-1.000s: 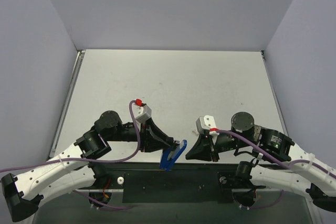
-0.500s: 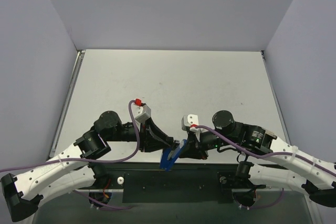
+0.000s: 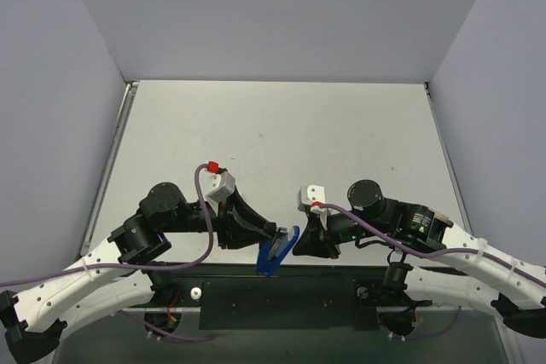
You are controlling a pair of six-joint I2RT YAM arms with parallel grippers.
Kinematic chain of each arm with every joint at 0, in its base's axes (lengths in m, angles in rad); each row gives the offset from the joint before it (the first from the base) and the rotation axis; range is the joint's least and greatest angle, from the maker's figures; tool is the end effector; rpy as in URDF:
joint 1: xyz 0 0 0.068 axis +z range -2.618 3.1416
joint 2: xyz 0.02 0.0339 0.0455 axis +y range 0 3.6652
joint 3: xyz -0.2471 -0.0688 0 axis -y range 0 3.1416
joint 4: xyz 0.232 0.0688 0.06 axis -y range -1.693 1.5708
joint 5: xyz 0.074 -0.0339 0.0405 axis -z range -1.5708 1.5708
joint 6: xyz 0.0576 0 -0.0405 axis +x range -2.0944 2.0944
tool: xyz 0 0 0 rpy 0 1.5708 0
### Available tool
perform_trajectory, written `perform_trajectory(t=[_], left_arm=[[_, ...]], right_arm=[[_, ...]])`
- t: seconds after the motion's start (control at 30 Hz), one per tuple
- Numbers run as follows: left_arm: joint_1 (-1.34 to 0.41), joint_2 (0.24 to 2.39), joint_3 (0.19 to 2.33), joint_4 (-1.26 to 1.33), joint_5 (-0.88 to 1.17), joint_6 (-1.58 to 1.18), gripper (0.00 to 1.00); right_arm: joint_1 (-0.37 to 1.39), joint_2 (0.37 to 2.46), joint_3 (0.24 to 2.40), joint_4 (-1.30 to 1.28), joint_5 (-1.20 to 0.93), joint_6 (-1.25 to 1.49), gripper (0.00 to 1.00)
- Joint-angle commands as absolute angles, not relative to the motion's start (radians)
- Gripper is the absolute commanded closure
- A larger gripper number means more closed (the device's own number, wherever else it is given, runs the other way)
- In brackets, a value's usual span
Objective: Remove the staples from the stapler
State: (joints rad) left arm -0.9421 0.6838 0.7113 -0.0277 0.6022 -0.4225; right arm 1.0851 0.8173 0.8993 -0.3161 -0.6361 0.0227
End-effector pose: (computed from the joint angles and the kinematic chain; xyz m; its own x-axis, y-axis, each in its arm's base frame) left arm 0.0796 -0.1649 0.3359 -0.4100 -0.0107 -0.9120 0.9117 0.0242 -0.4101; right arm 0.0604 0.1878 0.3446 -0.1305 -0.2082 -0.9693 -0.9784 -0.1308 0.1598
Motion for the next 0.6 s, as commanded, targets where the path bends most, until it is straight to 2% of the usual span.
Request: perform_trajectory(t=[0.0, 0.27, 0.57], left_arm=[[-0.948, 0.655, 0.788, 0.046, 0.63, -0.423, 1.0], [-0.948, 0.661, 0.785, 0.058, 0.646, -0.428, 1.0], [-0.95, 0.709, 0.759, 0.123, 0.701, -0.44, 1.0]], right_arm=[[1.077, 0.827, 0.919, -0.324, -0.607, 0.008, 1.0], [1.077, 0.887, 0.986, -0.314, -0.621, -0.038, 1.0], [1.078, 1.043, 1.12, -0.304, -0.689, -0.087, 1.0]])
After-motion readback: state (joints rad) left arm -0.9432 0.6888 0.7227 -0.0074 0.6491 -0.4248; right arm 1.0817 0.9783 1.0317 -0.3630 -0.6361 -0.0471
